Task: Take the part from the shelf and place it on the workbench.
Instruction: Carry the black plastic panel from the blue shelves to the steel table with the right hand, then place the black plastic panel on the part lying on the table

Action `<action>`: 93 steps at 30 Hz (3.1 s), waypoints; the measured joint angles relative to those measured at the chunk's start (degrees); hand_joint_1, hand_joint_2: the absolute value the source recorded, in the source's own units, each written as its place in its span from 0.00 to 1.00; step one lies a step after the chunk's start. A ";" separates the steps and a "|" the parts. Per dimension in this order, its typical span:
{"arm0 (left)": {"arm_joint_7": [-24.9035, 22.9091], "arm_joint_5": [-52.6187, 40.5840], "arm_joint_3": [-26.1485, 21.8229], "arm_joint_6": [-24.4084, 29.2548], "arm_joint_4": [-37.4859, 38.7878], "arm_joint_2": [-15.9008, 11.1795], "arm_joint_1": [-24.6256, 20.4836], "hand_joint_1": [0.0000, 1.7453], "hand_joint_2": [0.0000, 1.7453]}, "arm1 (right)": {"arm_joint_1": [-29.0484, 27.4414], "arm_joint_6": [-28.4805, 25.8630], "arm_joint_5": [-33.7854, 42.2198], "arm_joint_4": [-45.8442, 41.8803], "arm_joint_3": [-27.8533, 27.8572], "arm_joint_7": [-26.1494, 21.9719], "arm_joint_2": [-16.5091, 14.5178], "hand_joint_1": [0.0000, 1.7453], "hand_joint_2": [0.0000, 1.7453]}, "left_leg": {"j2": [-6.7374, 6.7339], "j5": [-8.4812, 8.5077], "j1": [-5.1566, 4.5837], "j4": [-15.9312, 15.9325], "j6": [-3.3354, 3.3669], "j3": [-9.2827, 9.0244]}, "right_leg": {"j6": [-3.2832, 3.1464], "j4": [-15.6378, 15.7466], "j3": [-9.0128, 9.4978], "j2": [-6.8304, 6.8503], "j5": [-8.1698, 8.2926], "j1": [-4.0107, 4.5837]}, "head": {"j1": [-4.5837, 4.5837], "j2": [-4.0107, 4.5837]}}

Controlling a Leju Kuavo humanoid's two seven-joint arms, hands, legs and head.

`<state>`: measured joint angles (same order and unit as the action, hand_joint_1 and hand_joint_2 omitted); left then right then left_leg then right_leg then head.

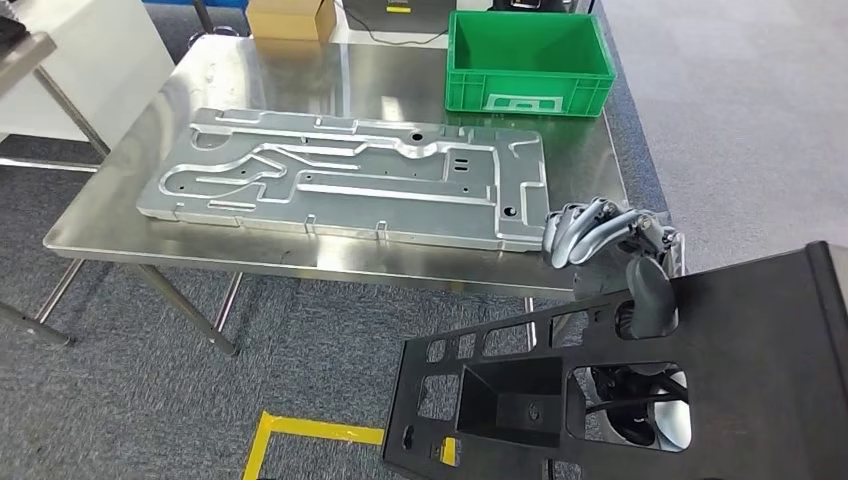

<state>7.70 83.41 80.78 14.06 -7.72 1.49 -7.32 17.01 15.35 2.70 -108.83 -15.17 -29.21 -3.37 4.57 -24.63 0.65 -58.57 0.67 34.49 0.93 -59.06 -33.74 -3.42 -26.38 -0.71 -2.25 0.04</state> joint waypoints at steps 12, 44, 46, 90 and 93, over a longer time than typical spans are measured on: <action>-0.01 -0.09 0.07 -0.01 0.00 -0.05 0.04 0.00 1.00 | 0.61 -0.58 0.21 0.69 -0.19 0.11 0.00 1.00 0.00 | -5.90 -2.19 0.15 -7.51 -1.91 3.65 | -1.71 1.04 1.33 6.60 -0.35 0.01 | 0.53 0.00; 0.52 -0.07 0.85 -0.16 0.02 0.07 0.00 0.00 1.00 | -0.70 -1.97 -0.69 0.57 -0.91 -0.42 0.40 1.00 0.00 | -5.37 -0.64 0.22 -2.10 -1.69 0.63 | -1.04 1.19 1.58 6.97 -0.45 0.21 | 1.32 0.00; 0.39 -0.11 0.87 -0.18 0.02 0.05 0.07 0.00 1.00 | -0.62 -1.93 -0.66 0.55 -0.92 -0.59 0.42 1.00 0.00 | -5.33 -0.57 -0.06 -0.24 -0.91 -0.28 | -0.47 0.92 1.49 7.31 -0.61 0.40 | 1.27 0.00; -0.46 0.33 1.20 0.77 0.04 0.02 0.34 0.00 1.00 | -0.49 -0.61 0.25 0.64 -0.98 -0.91 0.57 1.00 0.00 | -3.70 -3.84 -0.46 0.63 1.52 -4.61 | 0.32 -11.93 -7.61 3.71 -5.49 0.19 | 1.51 0.00; -0.33 0.44 1.20 0.72 0.04 0.26 0.33 0.00 1.00 | -0.64 -0.55 0.18 0.68 -0.98 -0.92 0.58 1.00 0.00 | -3.44 -5.67 -0.73 0.74 1.24 -6.73 | -1.54 -2.05 -5.59 3.29 2.84 1.22 | 1.80 0.00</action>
<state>7.37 83.84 81.99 14.79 -7.68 1.74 -6.98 16.37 14.80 2.89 -108.15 -16.15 -30.13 -2.79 1.13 -30.30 -0.08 -57.83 1.91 27.76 -0.61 -61.10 -39.33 -0.13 -23.54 0.51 -0.45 0.04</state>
